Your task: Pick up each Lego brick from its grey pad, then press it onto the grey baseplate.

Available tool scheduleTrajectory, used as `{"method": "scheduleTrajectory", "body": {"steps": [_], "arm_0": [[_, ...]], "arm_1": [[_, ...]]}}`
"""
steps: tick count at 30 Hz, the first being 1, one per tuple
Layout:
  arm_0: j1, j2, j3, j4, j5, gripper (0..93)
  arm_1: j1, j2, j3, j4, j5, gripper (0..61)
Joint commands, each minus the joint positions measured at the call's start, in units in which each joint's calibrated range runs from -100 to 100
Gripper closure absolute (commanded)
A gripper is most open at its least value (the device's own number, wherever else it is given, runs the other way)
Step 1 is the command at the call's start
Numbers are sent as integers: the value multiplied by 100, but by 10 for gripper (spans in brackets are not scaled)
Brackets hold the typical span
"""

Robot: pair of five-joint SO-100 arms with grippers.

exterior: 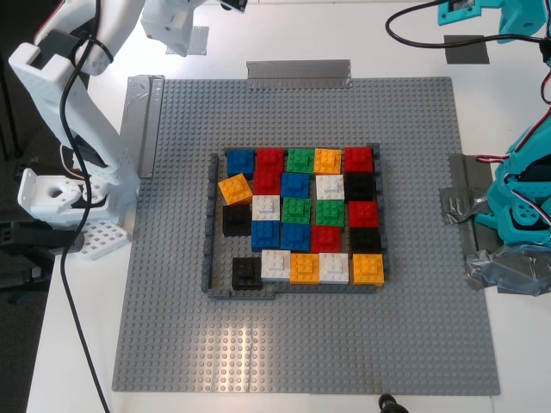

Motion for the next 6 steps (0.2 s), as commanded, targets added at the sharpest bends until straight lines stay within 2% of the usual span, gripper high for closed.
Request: {"method": "scheduleTrajectory", "body": {"steps": [1,6], "arm_0": [[18,-53,-29,-48,25,927],[11,-44,-29,-57,25,927]], "arm_1": [[-54,-531,-33,-61,-5,613],[-68,-539,12,-69,5,613]]}}
